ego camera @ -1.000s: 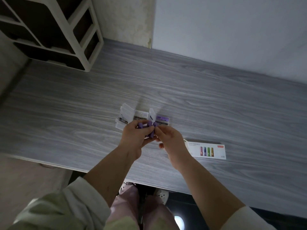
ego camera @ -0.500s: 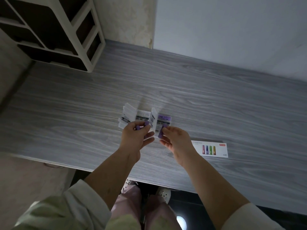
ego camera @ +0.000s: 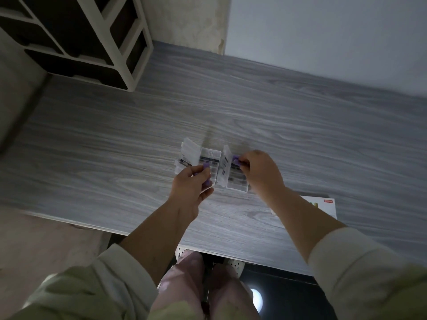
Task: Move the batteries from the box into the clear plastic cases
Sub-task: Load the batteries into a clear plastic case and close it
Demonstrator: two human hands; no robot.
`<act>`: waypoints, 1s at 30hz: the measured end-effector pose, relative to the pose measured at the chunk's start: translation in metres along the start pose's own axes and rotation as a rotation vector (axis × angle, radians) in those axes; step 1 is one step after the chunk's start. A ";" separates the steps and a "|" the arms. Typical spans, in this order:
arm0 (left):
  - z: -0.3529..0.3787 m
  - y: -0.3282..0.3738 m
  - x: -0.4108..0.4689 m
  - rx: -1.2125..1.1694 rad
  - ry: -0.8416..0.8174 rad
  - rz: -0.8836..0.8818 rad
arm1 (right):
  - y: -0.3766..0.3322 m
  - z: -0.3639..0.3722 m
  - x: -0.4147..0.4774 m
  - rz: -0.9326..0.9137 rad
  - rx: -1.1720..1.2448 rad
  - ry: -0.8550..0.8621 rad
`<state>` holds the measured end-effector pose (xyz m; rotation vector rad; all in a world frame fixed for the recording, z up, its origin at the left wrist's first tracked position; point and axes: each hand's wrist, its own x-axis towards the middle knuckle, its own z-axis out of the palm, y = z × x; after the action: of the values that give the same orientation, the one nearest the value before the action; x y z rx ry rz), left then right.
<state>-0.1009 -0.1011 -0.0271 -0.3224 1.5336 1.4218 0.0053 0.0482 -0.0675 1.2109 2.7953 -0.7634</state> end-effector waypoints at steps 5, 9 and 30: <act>-0.004 0.001 0.007 0.025 -0.010 -0.024 | 0.002 0.004 0.005 -0.084 -0.102 -0.006; -0.004 0.001 0.010 0.049 -0.028 -0.046 | 0.001 0.008 0.004 -0.079 -0.088 0.015; 0.013 0.003 -0.003 0.043 0.039 0.112 | -0.022 0.001 -0.028 0.270 0.528 0.158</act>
<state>-0.0962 -0.0900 -0.0209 -0.2423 1.6332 1.4748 0.0093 0.0158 -0.0530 1.7412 2.5311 -1.4927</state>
